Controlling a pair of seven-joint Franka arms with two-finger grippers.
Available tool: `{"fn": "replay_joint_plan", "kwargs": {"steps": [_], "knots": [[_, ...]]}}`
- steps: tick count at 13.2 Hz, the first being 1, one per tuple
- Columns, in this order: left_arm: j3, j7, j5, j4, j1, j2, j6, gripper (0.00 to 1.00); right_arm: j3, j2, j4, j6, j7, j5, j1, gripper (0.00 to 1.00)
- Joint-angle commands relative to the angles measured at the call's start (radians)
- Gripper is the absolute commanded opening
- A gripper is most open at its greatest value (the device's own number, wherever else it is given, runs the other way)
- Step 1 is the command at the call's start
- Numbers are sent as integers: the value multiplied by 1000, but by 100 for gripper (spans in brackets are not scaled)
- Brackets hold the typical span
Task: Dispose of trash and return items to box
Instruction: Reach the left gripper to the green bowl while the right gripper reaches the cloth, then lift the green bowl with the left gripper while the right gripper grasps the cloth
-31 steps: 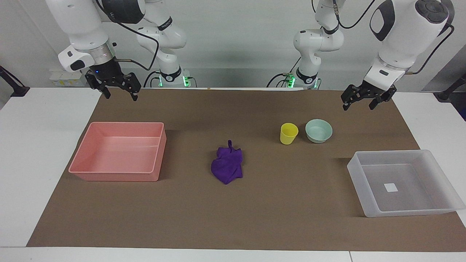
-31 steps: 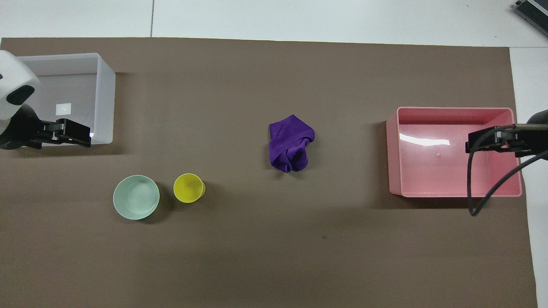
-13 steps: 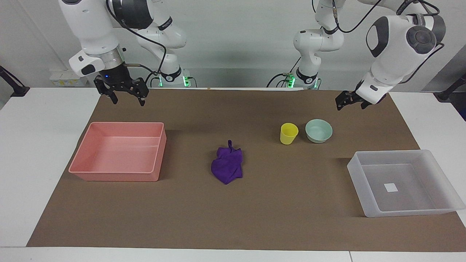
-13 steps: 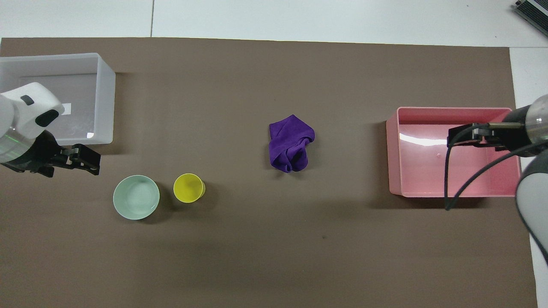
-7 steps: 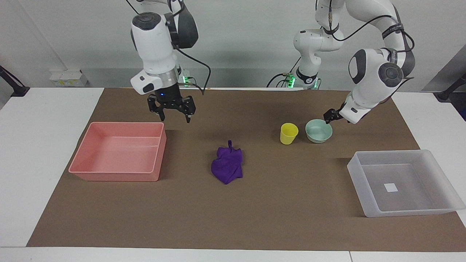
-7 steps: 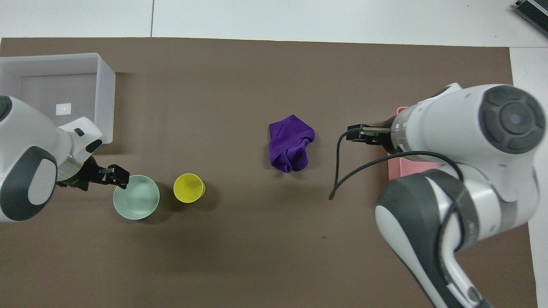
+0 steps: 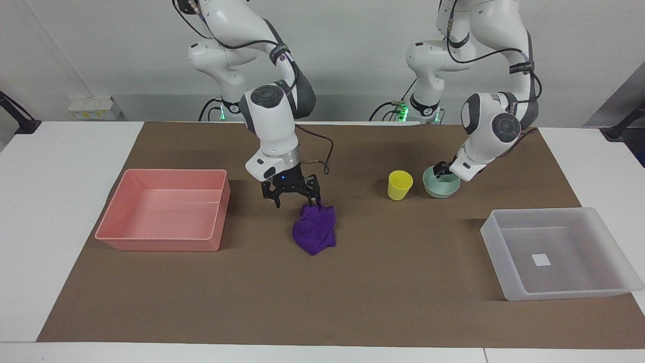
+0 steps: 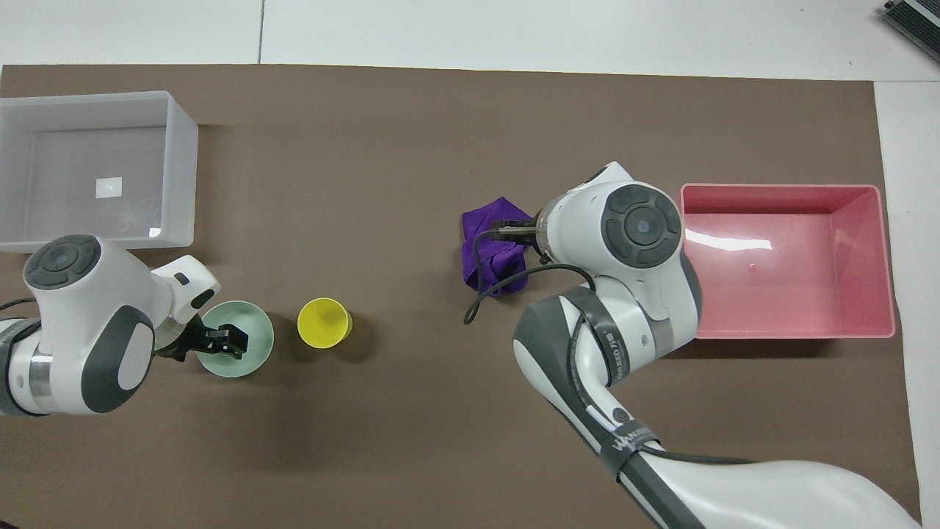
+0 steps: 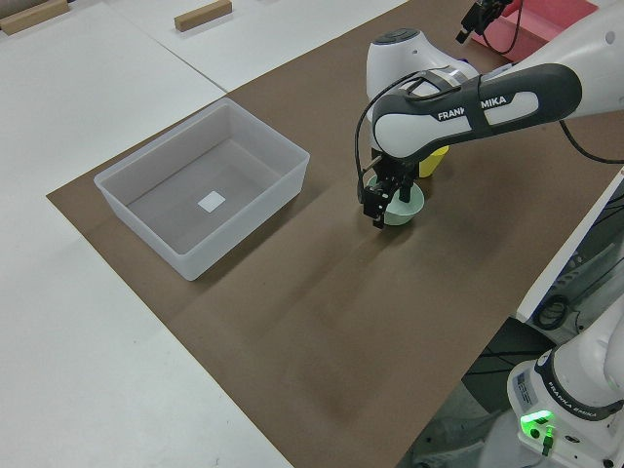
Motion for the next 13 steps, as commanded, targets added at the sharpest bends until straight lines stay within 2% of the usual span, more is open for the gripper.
{"fn": "replay_joint_plan", "kwargs": {"steps": [1,3,5,6,8,9,11,13], "knots": [[-2,11,14,0,13,17,19,15,-1,87,10,101,42,7,47,100],[0,9,14,14,16,24,5,0,-4,130,3,144,48,-13,63,100],[3,8,14,38,21,35,-2,0,-4,127,-14,146,38,-95,55,100],[3,8,14,57,35,35,-25,0,-4,127,-17,144,36,-138,49,75],[3,-4,14,142,44,35,-126,0,-3,126,-17,136,36,-140,43,7],[4,-4,12,205,47,35,-192,0,-2,124,-13,126,50,-140,45,0],[4,-3,11,355,88,55,-328,0,-3,100,0,59,88,-137,46,0],[4,-6,8,541,127,113,-441,0,-6,55,26,-20,140,-137,48,0]]}}
